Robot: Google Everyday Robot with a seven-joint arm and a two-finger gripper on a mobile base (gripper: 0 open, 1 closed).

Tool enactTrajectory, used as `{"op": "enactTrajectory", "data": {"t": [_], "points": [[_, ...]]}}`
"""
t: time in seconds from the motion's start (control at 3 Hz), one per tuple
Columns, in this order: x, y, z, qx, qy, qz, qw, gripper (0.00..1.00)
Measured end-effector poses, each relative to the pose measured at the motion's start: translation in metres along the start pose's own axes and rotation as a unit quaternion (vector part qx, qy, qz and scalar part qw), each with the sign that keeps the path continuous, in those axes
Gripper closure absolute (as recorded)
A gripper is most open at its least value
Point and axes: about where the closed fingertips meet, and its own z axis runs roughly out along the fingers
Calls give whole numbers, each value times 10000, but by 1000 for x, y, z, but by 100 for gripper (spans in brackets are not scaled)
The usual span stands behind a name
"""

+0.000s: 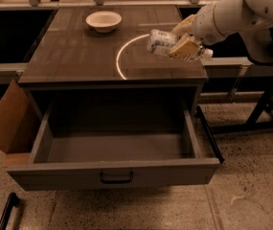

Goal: Pick blue plastic bottle from top drawer and place on counter

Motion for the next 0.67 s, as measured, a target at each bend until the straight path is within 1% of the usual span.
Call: {"op": "enactTrajectory", "data": {"t": [0.33, 0.67], "points": [[-3, -17, 21, -64, 16, 133, 9999, 100], [-2, -26, 42, -159, 43, 291, 9994, 100]]}}
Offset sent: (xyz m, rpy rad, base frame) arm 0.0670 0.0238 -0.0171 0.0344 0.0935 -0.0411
